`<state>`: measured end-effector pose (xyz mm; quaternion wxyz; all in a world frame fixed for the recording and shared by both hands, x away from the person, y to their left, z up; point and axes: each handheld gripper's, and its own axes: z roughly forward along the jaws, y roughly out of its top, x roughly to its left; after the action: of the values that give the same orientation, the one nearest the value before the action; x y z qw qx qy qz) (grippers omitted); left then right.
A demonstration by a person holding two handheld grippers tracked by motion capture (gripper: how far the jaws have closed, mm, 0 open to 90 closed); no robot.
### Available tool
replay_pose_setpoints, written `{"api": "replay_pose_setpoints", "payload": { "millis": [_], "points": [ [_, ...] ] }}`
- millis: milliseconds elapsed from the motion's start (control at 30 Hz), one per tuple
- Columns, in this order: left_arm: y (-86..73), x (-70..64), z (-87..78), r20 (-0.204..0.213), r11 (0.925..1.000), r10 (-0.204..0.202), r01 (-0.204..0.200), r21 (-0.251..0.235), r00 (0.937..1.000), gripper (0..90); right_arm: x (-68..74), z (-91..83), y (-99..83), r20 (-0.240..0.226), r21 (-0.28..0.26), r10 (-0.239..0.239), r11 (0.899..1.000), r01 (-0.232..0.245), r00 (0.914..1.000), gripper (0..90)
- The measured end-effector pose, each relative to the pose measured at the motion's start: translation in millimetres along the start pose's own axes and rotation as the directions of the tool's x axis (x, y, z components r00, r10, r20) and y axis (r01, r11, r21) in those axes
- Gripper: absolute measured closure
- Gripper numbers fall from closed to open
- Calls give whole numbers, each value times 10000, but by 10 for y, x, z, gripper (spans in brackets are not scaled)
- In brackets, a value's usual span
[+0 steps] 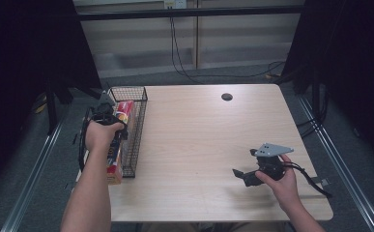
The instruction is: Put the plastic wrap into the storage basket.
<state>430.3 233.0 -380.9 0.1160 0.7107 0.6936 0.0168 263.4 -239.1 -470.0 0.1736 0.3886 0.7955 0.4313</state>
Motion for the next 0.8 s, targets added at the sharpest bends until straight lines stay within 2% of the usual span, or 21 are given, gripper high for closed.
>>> {"api": "replay_pose_setpoints", "payload": {
  "millis": [333,533,800],
  "points": [
    [27,-1,41,-147,9999,-74,72,-149,9999,437,4,5,-1,-78,-18,18,10000,-19,10000,0],
    [29,-5,70,-50,9998,-176,175,-95,9998,435,1,5,-1,-62,-22,-4,10000,4,10000,0],
    [31,-3,103,-137,9996,-257,256,-71,9996,433,-1,2,-1,-29,0,-13,10000,13,10000,0]
  ]
}}
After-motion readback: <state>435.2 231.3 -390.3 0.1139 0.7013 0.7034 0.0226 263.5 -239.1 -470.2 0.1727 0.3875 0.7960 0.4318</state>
